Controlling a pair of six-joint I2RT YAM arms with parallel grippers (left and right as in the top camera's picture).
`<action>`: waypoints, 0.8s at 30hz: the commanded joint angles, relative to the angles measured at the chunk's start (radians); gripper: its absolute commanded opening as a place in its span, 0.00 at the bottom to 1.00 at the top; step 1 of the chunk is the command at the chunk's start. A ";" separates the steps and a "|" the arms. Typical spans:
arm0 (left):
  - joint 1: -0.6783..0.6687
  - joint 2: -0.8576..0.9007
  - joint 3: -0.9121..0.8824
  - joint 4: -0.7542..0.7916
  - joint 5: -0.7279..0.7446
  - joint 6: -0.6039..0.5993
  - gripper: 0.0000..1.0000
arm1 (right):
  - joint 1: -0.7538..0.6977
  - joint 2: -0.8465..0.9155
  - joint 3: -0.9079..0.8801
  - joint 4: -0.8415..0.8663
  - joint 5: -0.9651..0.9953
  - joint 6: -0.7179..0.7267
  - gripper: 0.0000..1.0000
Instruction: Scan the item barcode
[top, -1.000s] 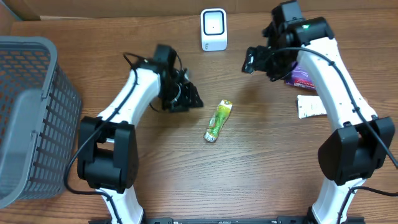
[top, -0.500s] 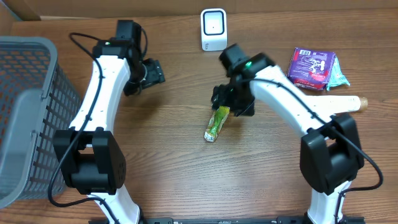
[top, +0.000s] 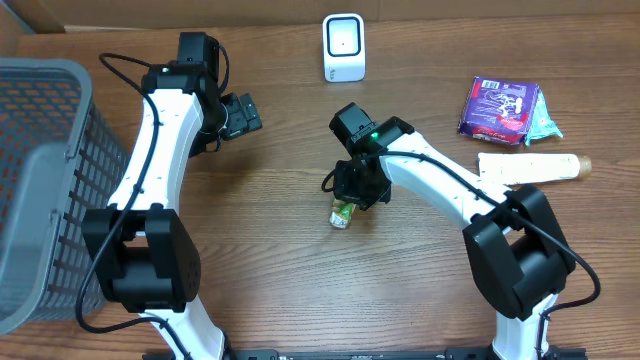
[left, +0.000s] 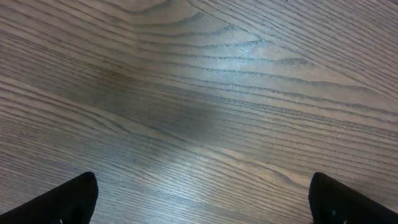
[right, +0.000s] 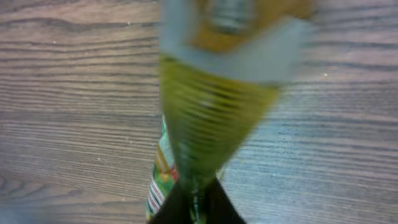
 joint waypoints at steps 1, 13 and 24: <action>0.002 -0.013 0.006 0.003 -0.020 -0.010 1.00 | -0.018 -0.003 0.001 0.000 0.011 -0.052 0.04; 0.002 -0.013 0.006 0.003 -0.020 -0.010 1.00 | -0.227 -0.041 0.036 -0.065 -0.803 -0.800 0.04; 0.002 -0.013 0.006 0.003 -0.020 -0.010 1.00 | -0.449 -0.041 0.036 -0.275 -1.062 -1.025 0.04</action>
